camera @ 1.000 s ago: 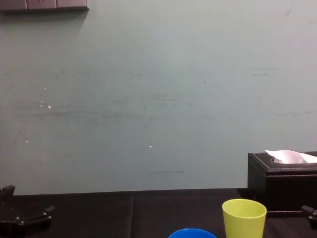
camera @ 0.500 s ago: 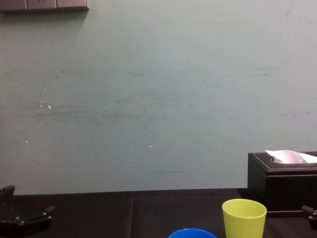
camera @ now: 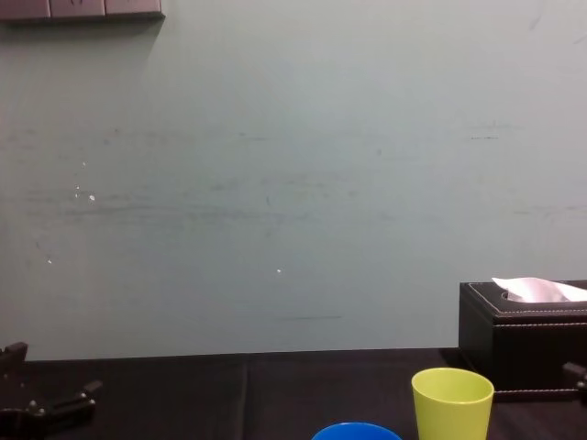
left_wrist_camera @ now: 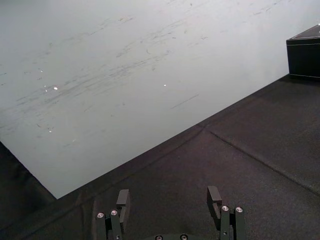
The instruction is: Stack the three plastic cups sequentially using one hand.
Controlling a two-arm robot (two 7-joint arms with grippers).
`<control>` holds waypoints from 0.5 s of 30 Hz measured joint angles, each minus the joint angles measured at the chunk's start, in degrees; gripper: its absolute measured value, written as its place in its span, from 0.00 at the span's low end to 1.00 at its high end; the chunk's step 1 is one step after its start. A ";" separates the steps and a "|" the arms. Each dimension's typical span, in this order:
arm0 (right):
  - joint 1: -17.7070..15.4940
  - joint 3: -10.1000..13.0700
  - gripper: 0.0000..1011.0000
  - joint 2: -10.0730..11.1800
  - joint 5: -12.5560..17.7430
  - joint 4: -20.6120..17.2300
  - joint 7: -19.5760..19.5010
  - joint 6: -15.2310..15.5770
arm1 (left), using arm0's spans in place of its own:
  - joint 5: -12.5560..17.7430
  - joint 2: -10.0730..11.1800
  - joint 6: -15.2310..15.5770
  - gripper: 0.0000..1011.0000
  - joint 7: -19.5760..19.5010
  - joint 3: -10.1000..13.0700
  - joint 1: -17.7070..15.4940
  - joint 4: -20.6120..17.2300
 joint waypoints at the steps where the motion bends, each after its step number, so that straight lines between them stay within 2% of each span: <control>1: -0.56 0.54 0.99 0.43 0.22 -1.09 0.14 0.77 | 0.00 0.00 0.00 1.00 0.00 0.00 0.00 0.00; 7: -2.83 2.70 0.99 2.56 1.59 -5.28 1.41 3.90 | 0.00 0.00 0.00 1.00 0.00 0.00 0.00 0.00; 15: -6.78 7.01 0.99 6.93 5.81 -11.82 6.31 7.58 | 0.00 0.00 0.00 1.00 0.00 0.00 0.00 0.00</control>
